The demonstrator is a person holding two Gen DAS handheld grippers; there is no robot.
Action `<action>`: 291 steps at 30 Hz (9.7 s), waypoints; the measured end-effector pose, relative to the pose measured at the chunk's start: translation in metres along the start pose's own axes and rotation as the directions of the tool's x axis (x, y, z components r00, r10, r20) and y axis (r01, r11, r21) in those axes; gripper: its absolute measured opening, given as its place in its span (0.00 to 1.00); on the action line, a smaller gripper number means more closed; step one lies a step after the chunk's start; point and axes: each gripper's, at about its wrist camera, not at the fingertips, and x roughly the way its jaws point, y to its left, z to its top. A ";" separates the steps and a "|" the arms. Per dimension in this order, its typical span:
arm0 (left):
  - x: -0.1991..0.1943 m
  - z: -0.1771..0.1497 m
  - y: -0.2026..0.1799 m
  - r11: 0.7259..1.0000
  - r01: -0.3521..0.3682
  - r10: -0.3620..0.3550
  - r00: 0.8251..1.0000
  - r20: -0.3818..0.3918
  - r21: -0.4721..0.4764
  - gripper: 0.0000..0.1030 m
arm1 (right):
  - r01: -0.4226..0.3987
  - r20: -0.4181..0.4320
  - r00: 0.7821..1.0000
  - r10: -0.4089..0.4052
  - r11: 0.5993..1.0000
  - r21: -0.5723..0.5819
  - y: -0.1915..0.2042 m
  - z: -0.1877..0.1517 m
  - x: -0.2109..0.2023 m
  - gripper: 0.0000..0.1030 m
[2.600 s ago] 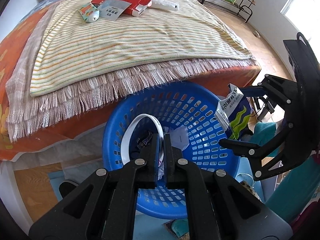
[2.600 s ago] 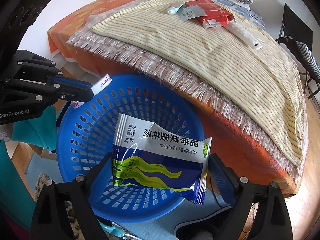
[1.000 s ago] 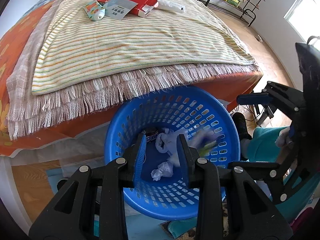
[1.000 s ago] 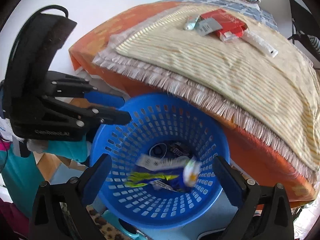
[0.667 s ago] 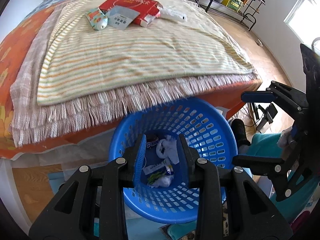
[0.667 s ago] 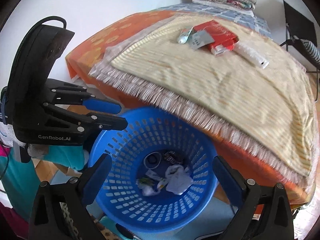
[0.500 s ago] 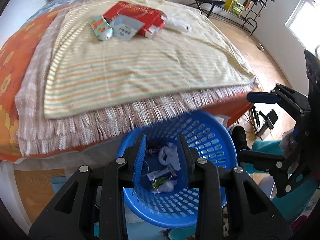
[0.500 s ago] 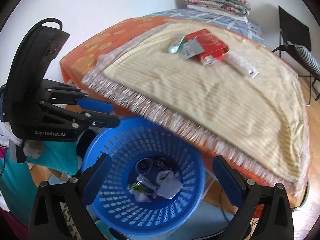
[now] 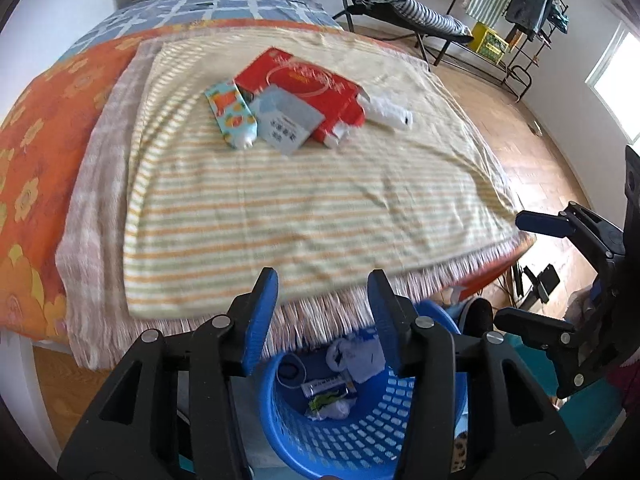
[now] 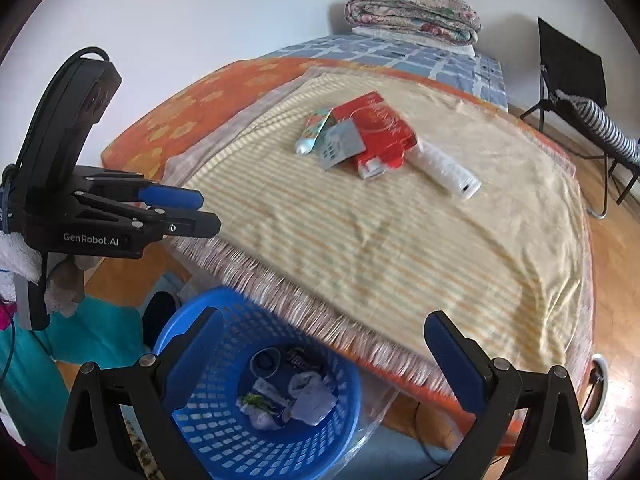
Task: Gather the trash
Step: 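Move both tools back over the bed toward the juice pouch and white tube, then grasp the juice pouch with the left tool while the right tool grasps the white tube, then carry the juice pouch and white tube over the blue basket with both tools, then open both tools to drop the juice pouch and white tube into the basket, then move the left tool to the grey card while the right tool approaches the red box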
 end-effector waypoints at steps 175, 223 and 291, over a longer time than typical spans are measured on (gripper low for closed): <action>0.002 -0.099 -0.036 0.998 -0.056 0.056 0.998 -0.015 0.004 0.36 | -0.103 0.028 0.995 0.100 0.991 0.088 0.042 -0.076 -0.006 0.22; 0.004 -0.051 -0.009 0.990 -0.104 0.103 0.994 -0.021 -0.095 0.62 | 0.047 0.046 0.997 -0.056 0.985 0.164 0.006 -0.031 -0.016 0.96; 0.083 0.114 0.095 0.968 -0.218 0.216 0.976 -0.028 -0.121 0.70 | -0.099 -0.020 0.994 0.110 0.947 0.307 -0.142 0.184 0.165 1.00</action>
